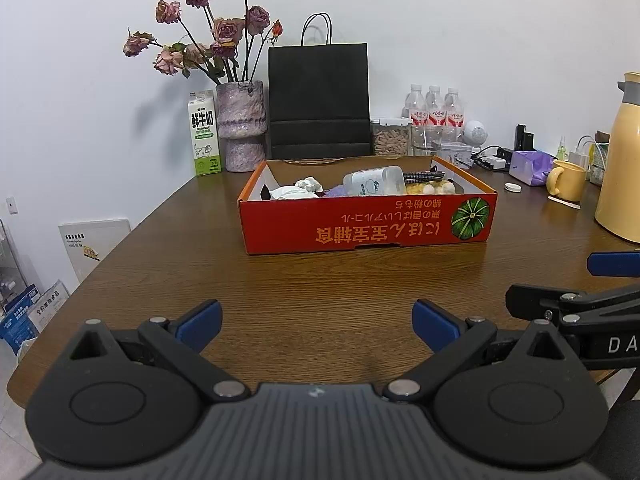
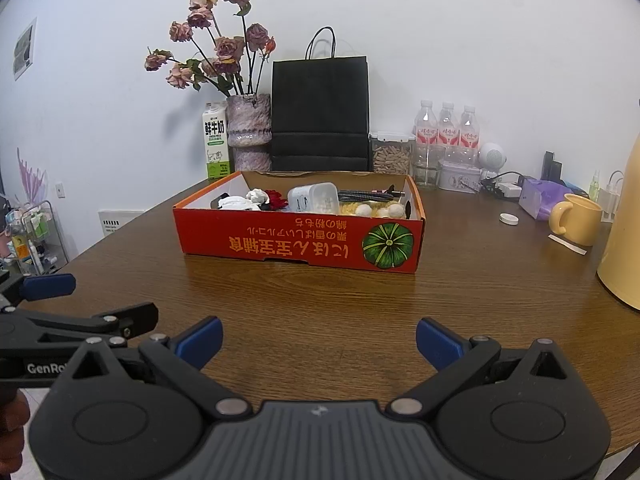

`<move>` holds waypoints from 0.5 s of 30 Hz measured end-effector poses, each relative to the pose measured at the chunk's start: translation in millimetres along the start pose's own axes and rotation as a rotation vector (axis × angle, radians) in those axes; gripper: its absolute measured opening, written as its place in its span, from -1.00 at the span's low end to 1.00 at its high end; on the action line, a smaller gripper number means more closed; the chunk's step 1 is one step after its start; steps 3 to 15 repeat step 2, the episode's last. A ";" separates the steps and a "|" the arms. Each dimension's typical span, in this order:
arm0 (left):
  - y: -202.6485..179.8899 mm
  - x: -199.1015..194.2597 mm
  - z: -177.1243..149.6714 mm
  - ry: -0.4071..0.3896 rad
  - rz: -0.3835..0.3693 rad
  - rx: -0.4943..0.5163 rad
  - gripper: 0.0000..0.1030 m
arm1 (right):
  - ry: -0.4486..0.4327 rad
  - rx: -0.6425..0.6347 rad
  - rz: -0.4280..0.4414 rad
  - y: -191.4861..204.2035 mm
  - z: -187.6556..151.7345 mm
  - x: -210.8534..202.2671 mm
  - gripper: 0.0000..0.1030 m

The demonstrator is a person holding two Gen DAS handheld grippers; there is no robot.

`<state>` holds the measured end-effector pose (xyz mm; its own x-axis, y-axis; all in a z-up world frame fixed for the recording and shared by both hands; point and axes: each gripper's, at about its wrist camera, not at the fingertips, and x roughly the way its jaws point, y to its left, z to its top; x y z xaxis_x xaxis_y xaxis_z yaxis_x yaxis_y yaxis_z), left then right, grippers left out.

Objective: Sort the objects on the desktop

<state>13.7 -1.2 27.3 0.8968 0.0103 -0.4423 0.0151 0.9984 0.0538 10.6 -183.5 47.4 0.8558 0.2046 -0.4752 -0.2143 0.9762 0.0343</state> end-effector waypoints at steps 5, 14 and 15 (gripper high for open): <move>-0.2 -0.7 -0.1 -0.002 0.001 0.001 1.00 | -0.001 0.001 0.002 -0.3 -0.3 0.0 1.00; -0.2 -0.7 -0.1 -0.002 0.001 0.001 1.00 | -0.001 0.001 0.002 -0.3 -0.3 0.0 1.00; -0.2 -0.7 -0.1 -0.002 0.001 0.001 1.00 | -0.001 0.001 0.002 -0.3 -0.3 0.0 1.00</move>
